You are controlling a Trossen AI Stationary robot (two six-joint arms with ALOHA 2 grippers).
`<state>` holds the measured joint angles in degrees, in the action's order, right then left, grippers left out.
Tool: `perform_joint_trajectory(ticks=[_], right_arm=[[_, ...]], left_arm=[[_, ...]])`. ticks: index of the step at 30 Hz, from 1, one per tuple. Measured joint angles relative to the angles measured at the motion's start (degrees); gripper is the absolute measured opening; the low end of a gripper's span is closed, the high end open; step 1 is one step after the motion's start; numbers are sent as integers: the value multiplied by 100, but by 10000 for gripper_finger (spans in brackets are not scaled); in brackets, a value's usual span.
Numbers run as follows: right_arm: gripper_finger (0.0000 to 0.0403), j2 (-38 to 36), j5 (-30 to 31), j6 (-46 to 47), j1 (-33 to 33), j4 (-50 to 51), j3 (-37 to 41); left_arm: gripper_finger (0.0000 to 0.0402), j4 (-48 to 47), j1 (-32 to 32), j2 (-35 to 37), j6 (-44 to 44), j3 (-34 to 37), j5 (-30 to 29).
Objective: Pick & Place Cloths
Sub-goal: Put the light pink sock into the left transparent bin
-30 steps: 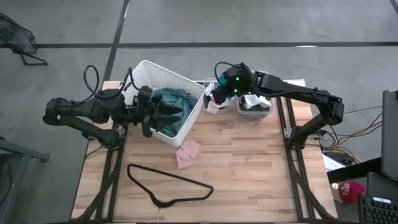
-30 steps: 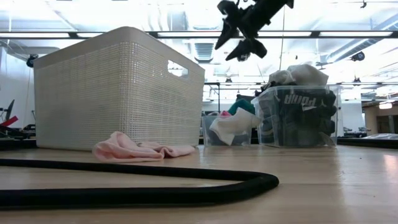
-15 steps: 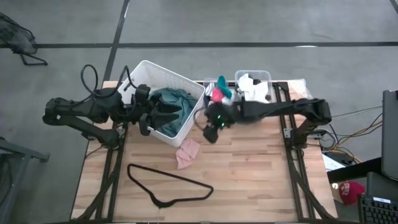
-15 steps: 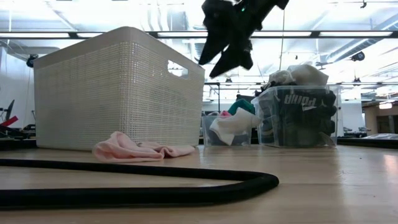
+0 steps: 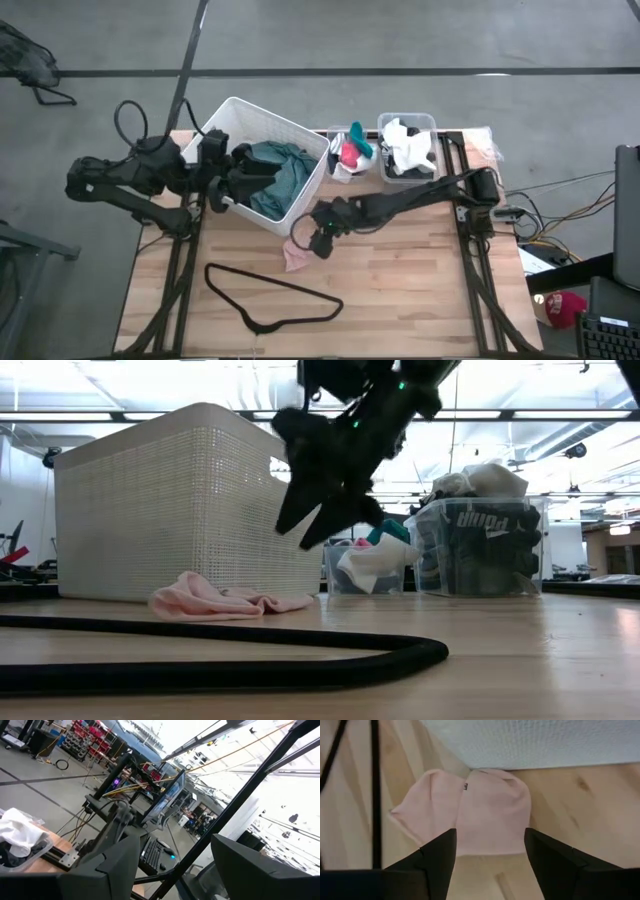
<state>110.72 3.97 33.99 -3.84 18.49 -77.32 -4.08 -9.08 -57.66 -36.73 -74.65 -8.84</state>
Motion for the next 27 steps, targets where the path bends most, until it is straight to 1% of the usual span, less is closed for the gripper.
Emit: perform_joint_trajectory(ticks=[5, 10, 14, 16, 18, 21, 24, 27], right_arm=[[251, 463, 71, 194, -99, -525, -2], [269, 867, 217, 190, -184, -600, -18], [273, 1109, 239, 167, -183, -593, -106], [265, 1171, 247, 229, -185, -550, -134], [247, 1221, 245, 375, -183, -475, -142], [200, 1231, 238, 564, -180, -286, -149], [134, 1226, 48, 610, -168, -71, -139], [52, 1211, -245, 515, -157, 63, -133]], left_arm=[[250, 12, 0, 31, -90, 0, -2], [250, 93, 0, 30, -341, 0, 0], [250, 190, 0, 34, -376, 0, 22], [250, 217, 0, 34, -378, 0, 24], [250, 217, -2, 46, -388, 0, 25], [250, 217, -2, 50, -572, 0, 86], [250, 215, 0, 50, -614, 0, 190], [250, 214, -2, 54, -575, 0, 209]])
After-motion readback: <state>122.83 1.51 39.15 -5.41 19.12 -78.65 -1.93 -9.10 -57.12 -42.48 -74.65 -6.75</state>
